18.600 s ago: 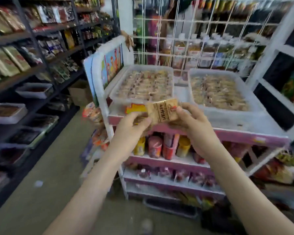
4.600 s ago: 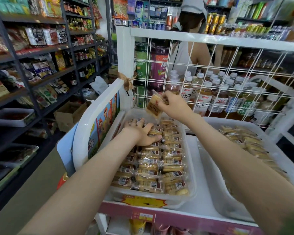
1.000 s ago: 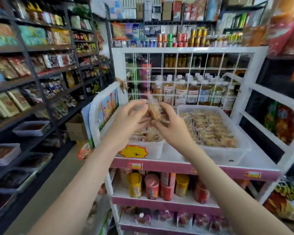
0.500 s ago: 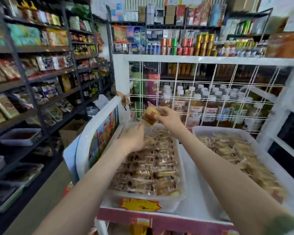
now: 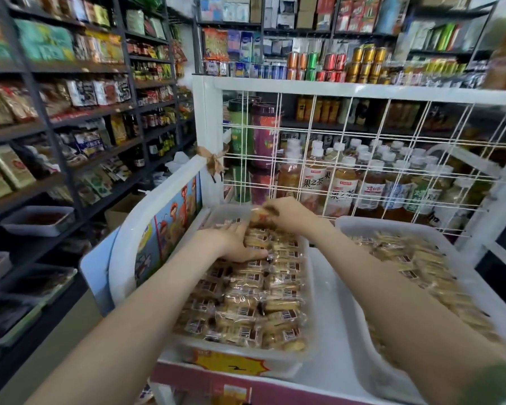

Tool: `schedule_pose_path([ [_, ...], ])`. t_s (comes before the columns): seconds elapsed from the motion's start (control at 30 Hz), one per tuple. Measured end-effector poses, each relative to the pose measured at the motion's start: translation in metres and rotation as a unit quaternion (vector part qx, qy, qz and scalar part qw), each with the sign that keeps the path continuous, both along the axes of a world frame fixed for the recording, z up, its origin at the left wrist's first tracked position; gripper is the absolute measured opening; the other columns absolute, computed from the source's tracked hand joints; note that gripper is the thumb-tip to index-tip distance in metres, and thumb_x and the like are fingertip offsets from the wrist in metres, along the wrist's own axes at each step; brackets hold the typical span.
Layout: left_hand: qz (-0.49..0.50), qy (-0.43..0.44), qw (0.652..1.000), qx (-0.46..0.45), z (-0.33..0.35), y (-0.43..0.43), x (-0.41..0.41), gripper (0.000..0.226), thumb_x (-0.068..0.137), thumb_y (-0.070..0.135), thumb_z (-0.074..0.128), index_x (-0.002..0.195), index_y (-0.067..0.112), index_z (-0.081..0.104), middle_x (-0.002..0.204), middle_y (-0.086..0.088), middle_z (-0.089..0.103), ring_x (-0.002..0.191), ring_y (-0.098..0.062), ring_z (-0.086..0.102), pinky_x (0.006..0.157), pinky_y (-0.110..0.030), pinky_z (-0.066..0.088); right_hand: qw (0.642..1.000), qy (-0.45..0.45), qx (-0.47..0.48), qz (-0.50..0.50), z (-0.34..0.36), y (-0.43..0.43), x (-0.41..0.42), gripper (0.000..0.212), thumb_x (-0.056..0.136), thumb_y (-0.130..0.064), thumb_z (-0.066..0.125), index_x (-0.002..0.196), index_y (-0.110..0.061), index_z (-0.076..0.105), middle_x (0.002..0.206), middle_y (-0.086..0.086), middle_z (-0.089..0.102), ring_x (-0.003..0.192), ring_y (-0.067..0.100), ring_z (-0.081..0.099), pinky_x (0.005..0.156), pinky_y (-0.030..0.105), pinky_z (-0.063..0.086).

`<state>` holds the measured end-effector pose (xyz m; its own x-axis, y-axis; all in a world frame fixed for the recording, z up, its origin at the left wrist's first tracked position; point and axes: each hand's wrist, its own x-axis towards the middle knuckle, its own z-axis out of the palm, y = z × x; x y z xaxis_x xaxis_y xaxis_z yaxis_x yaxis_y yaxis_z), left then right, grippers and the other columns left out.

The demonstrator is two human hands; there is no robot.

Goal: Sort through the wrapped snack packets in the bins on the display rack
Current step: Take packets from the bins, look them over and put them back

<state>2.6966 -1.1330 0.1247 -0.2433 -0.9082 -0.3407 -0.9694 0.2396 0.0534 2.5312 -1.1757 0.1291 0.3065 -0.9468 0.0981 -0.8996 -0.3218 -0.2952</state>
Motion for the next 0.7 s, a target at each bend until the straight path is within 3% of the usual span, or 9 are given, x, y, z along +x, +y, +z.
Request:
schedule_pose_path([
  [0.1, 0.015, 0.010, 1.000, -0.003, -0.001, 0.001, 0.000, 0.104, 0.084, 0.076, 0.041, 0.152, 0.025, -0.018, 0.163, -0.002, -0.008, 0.150, -0.025, -0.002, 0.121, -0.048, 0.007, 0.990, 0.119, 0.078, -0.012, -0.014, -0.008, 0.010, 0.041, 0.101, -0.038, 0.038, 0.124, -0.013, 0.059, 0.126, 0.009, 0.060, 0.110, 0.025, 0.057, 0.096, 0.041, 0.047],
  [0.2, -0.010, 0.002, 1.000, -0.015, -0.005, -0.004, 0.001, 0.099, 0.085, 0.076, 0.038, 0.150, 0.030, -0.021, 0.159, 0.000, -0.024, 0.149, -0.027, -0.012, 0.120, -0.051, 0.002, 0.982, 0.167, 0.081, -0.029, -0.015, -0.009, 0.004, 0.056, 0.101, -0.047, 0.028, 0.143, -0.012, 0.040, 0.148, 0.010, 0.038, 0.136, 0.030, 0.032, 0.110, 0.047, 0.031],
  [0.27, -0.039, -0.021, 0.999, -0.015, -0.007, -0.005, 0.000, 0.093, 0.086, 0.076, 0.031, 0.151, 0.030, -0.017, 0.158, 0.002, -0.027, 0.147, -0.024, -0.018, 0.120, -0.052, -0.002, 0.984, 0.151, 0.089, -0.010, -0.010, -0.004, 0.000, 0.052, 0.103, -0.041, 0.027, 0.149, -0.014, 0.032, 0.153, 0.012, 0.031, 0.139, 0.031, 0.026, 0.112, 0.045, 0.025],
  [0.4, -0.049, -0.024, 0.999, -0.001, -0.006, -0.004, 0.001, 0.089, 0.088, 0.075, 0.028, 0.153, 0.029, -0.012, 0.160, 0.003, -0.020, 0.149, -0.023, -0.012, 0.120, -0.050, -0.003, 0.997, 0.037, 0.063, -0.002, -0.001, 0.006, -0.010, 0.051, 0.102, -0.027, 0.041, 0.150, -0.014, 0.028, 0.151, 0.012, 0.035, 0.137, 0.027, 0.035, 0.112, 0.038, 0.029],
  [0.53, -0.044, -0.031, 0.999, -0.005, -0.005, -0.002, -0.001, 0.086, 0.089, 0.074, 0.027, 0.154, 0.030, -0.009, 0.161, 0.004, -0.019, 0.149, -0.024, -0.010, 0.120, -0.050, 0.000, 0.999, 0.038, 0.032, -0.021, 0.007, 0.024, -0.021, 0.054, 0.098, -0.023, 0.048, 0.148, -0.014, 0.030, 0.149, 0.010, 0.035, 0.136, 0.026, 0.036, 0.112, 0.040, 0.032],
  [0.7, -0.062, -0.039, 0.997, -0.016, -0.001, 0.013, -0.008, 0.079, 0.092, 0.071, 0.022, 0.154, 0.031, -0.007, 0.161, 0.002, -0.018, 0.149, -0.030, -0.005, 0.119, -0.054, 0.004, 0.998, 0.055, 0.018, 0.015, 0.020, 0.073, -0.020, 0.047, 0.095, -0.024, 0.055, 0.140, -0.015, 0.045, 0.138, 0.006, 0.050, 0.125, 0.022, 0.047, 0.101, 0.032, 0.037],
])
